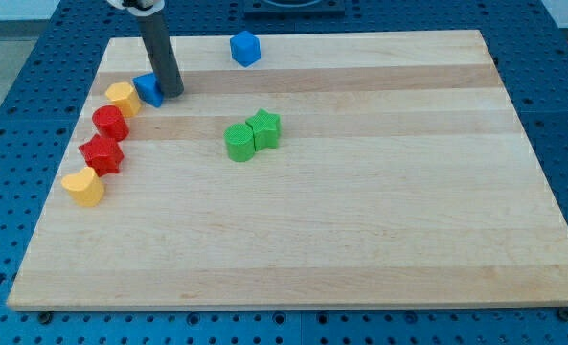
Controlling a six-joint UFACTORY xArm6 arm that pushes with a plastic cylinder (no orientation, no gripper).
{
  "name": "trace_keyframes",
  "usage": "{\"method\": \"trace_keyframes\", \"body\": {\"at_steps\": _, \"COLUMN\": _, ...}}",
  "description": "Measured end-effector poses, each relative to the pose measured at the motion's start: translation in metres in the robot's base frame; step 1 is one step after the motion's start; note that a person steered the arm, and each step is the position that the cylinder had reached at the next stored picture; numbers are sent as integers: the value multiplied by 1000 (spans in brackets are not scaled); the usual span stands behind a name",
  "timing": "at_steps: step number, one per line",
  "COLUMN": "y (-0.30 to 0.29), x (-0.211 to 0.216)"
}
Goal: Place the blue cube right to the blue triangle
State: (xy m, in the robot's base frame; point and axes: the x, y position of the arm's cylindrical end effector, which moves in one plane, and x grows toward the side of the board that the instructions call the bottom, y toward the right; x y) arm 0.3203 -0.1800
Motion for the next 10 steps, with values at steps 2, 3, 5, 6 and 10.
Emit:
{"method": "trace_keyframes", "body": {"at_steps": 2, "y": 110, "x": 0}}
{"method": "trace_keyframes", "body": {"at_steps": 3, "y": 201, "x": -60}}
{"method": "trace_keyframes", "body": {"at_steps": 5, "y": 181, "x": -127}}
{"method": "trace_keyframes", "body": {"at_steps": 6, "y": 131, "x": -126}}
{"method": "trace_keyframes", "body": {"at_steps": 10, "y": 112, "x": -48}}
